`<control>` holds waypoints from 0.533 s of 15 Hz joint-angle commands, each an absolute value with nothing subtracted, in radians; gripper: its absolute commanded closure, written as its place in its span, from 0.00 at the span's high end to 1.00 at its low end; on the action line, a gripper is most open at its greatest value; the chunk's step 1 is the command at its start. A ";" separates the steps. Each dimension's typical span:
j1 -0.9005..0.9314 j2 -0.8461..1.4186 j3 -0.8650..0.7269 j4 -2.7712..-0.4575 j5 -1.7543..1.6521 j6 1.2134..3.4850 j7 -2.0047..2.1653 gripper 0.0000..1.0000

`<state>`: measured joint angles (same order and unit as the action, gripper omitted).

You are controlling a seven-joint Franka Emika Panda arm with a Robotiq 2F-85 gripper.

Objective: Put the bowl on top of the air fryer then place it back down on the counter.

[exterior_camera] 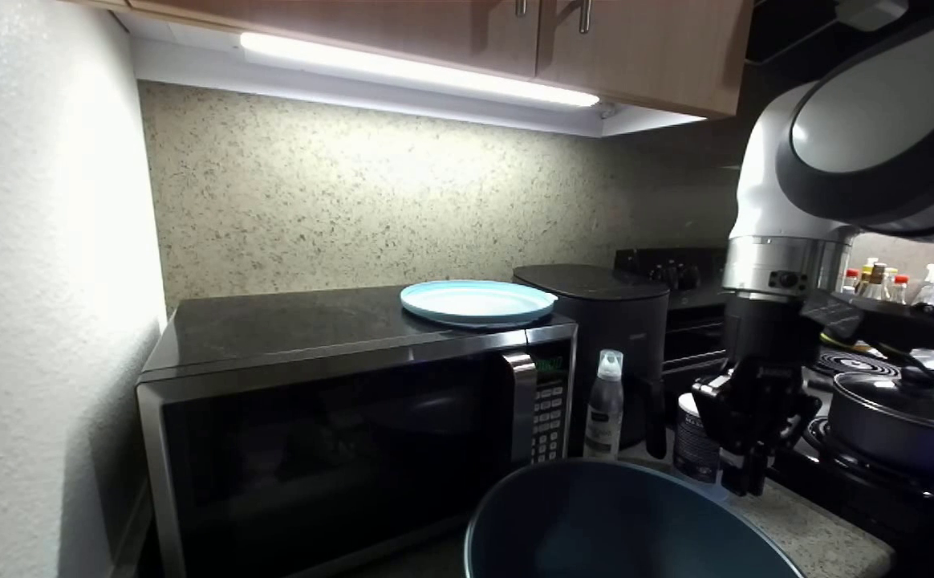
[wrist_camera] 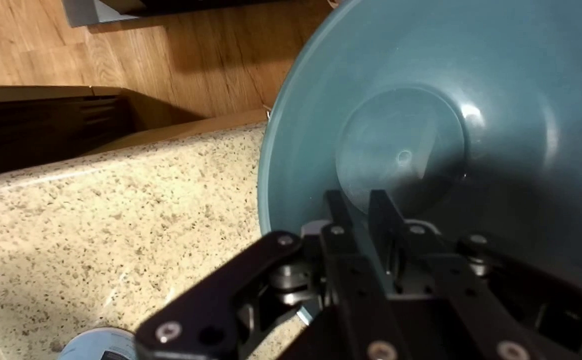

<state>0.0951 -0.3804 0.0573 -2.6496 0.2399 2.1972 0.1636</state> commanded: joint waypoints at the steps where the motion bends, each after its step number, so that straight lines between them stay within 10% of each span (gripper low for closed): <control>1: 0.089 -0.349 0.073 -2.637 0.227 2.186 0.167 0.49; 8: 0.082 -0.204 0.057 -2.593 0.246 2.153 0.159 0.93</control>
<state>0.0948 -0.2848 0.0627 -2.6347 0.2373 2.1883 0.1636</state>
